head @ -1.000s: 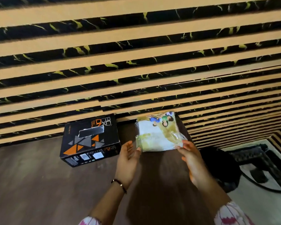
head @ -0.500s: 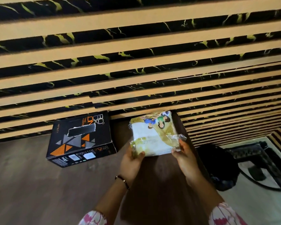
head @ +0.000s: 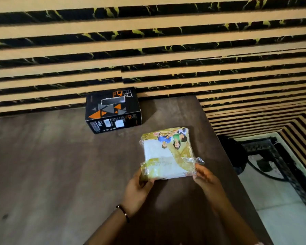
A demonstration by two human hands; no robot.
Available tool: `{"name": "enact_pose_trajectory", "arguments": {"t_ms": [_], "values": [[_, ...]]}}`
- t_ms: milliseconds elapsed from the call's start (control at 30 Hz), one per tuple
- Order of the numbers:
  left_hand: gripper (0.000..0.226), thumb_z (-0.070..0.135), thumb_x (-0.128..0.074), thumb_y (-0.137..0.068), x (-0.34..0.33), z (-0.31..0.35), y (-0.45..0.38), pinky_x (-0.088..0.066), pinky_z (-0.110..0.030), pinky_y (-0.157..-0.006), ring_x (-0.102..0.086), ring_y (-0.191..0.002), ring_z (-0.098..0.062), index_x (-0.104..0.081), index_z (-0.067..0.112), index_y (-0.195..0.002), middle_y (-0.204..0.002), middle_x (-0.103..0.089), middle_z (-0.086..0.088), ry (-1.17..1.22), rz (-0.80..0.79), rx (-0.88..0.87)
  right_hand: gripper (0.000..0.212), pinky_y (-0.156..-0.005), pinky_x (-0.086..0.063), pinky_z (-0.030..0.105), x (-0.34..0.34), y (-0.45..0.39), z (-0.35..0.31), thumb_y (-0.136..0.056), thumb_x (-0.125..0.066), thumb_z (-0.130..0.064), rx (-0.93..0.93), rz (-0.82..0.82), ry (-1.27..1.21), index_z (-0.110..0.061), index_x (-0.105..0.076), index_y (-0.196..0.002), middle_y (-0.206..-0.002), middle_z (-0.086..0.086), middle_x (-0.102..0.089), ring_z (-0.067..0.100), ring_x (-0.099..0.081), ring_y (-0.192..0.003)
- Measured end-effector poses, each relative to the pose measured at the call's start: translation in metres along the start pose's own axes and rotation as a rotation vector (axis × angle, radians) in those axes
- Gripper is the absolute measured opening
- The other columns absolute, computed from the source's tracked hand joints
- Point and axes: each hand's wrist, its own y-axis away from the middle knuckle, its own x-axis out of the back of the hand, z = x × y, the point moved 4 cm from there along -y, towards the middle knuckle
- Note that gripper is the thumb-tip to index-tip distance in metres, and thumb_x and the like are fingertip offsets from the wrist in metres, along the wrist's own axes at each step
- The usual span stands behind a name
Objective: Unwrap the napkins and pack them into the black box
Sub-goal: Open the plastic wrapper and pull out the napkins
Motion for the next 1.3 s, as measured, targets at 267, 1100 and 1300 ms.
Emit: {"name": "enact_pose_trajectory", "arguments": {"t_ms": [267,1100,1300], "values": [[0.043,0.029,-0.059,-0.078,0.008,-0.03,0.063,-0.046,-0.014,-0.089,-0.062,-0.104,0.001,-0.051,0.028,-0.12,-0.11,-0.066,0.025,0.036,-0.127,-0.006,0.039,-0.092,-0.04,0.027,0.001,0.068,0.024,-0.09,-0.055,-0.009,0.036,0.011,0.179,-0.008,-0.051,-0.129,-0.121,0.003,-0.056,0.016,-0.052,-0.11],[0.093,0.062,-0.049,-0.078,-0.033,0.009,0.047,0.002,-0.044,-0.116,-0.002,-0.144,-0.017,0.0,0.024,-0.147,-0.158,0.0,0.003,-1.119,-0.209,-0.223,0.04,-0.097,-0.032,0.04,-0.037,0.051,-0.019,-0.087,-0.047,-0.04,0.437,-0.027,1.283,-0.019,-0.049,-0.121,-0.128,0.001,-0.055,0.024,-0.039,-0.12],[0.089,0.067,-0.039,-0.08,-0.047,0.013,0.062,-0.006,-0.043,-0.116,-0.006,-0.143,-0.02,-0.002,0.022,-0.147,-0.158,-0.001,0.0,-1.157,-0.15,-0.19,0.029,-0.092,-0.032,0.035,-0.034,0.049,-0.025,-0.086,-0.051,-0.038,0.362,0.161,1.35,-0.017,-0.064,-0.099,-0.109,0.001,-0.068,0.023,-0.048,-0.112]]}}
